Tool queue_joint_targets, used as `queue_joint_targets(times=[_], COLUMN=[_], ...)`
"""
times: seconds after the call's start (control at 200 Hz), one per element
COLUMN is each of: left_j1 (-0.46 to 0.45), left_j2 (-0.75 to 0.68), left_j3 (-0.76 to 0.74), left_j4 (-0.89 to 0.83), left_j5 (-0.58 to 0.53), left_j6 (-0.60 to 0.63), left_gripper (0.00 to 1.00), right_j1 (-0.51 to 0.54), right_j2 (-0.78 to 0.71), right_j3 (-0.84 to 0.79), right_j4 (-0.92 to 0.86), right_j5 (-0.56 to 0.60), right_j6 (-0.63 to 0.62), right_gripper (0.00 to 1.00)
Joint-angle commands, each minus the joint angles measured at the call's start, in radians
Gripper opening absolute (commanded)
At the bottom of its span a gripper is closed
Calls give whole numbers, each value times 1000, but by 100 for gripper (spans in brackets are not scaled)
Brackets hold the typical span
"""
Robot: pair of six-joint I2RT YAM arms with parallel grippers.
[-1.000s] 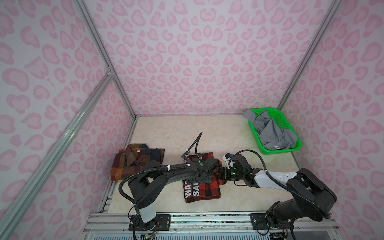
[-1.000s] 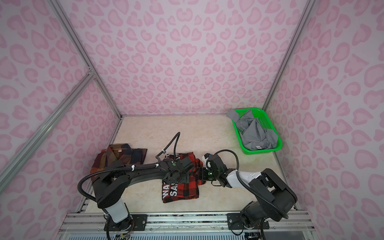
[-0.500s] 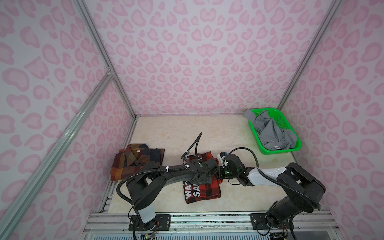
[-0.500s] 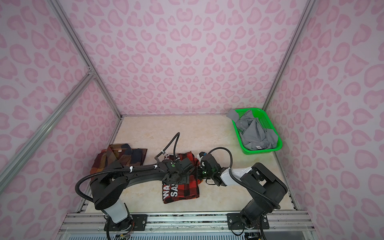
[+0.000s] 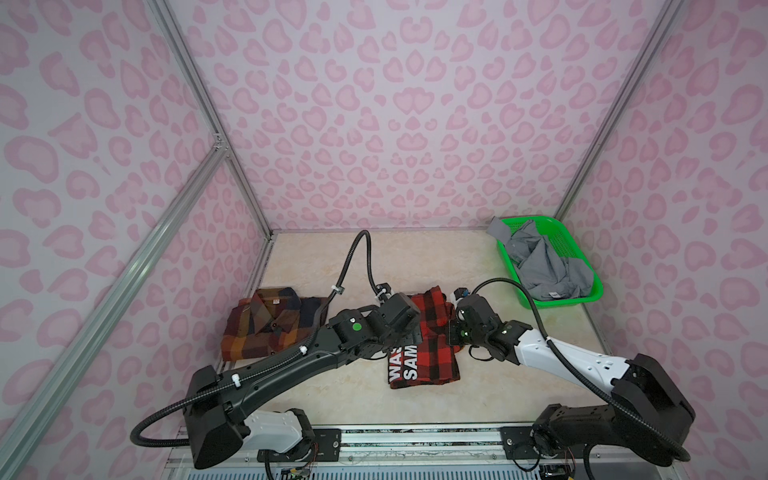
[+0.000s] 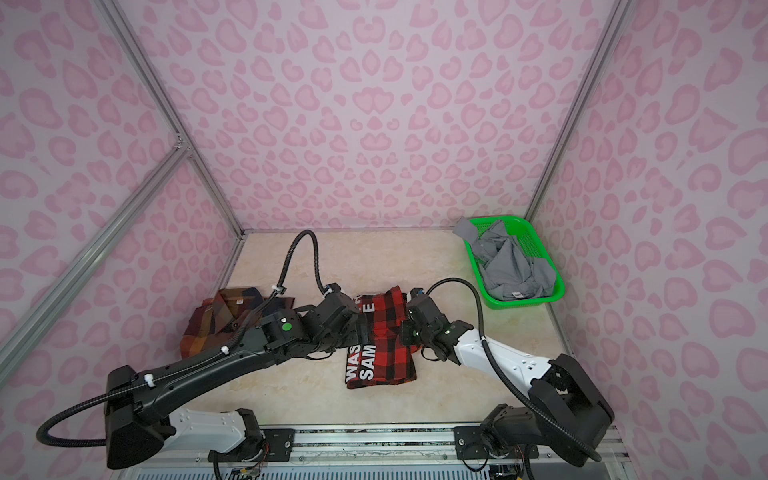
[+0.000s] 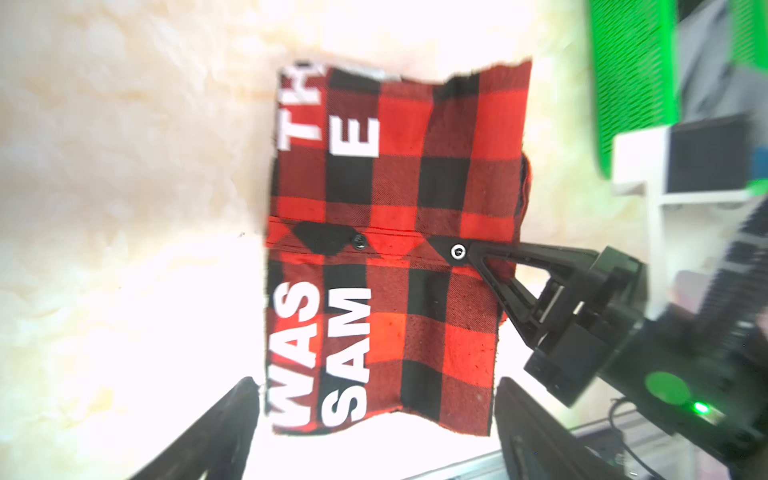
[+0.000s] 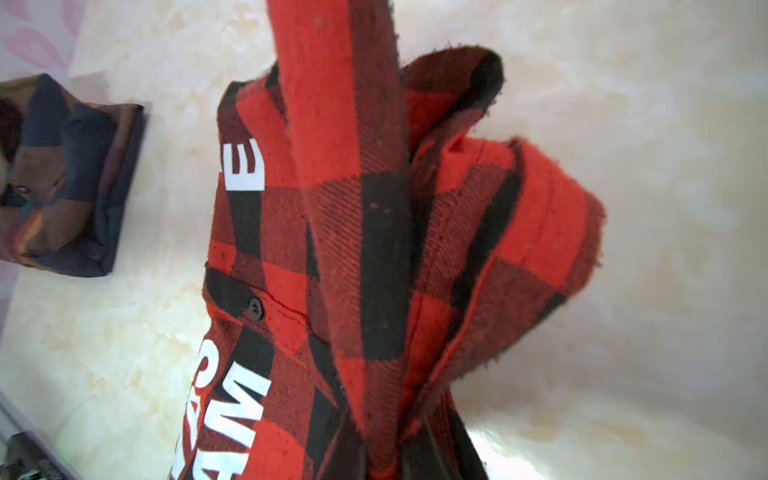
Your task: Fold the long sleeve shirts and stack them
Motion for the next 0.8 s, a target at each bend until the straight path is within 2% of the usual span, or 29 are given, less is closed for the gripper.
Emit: queue_joint_targets(times=[0.0, 0.14, 0.205, 0.39, 0.51, 0.615, 0.685, 0.795], left_j1=[3, 6, 10, 15, 39, 84, 119, 152], left_j2=[-85, -216, -257, -357, -451, -563, -635, -723], left_j3=[7, -33, -47, -140, -230, -321, -374, -439], left_j4=[-41, 18, 42, 111, 132, 134, 120, 80], left_j5=[-50, -63, -56, -61, -103, -123, -122, -120], left_j6=[-17, -33, -34, -35, -18, -7, -8, -4], left_gripper=[90, 89, 89, 90, 89, 90, 93, 93], right_j1=[0, 0, 7, 71, 145, 214, 271, 380], right_j2=[-45, -105, -114, -37, 73, 203, 322, 519], right_j3=[81, 247, 331, 512, 583, 627, 671, 772], right_j4=[-334, -578, -687, -944, -1045, -1081, -1116, -1138], right_j5=[175, 295, 385, 646, 773, 788, 792, 800], right_j6=[-80, -145, -167, -204, -163, -110, -50, 26], right_gripper=[0, 0, 0, 0, 0, 0, 0, 0])
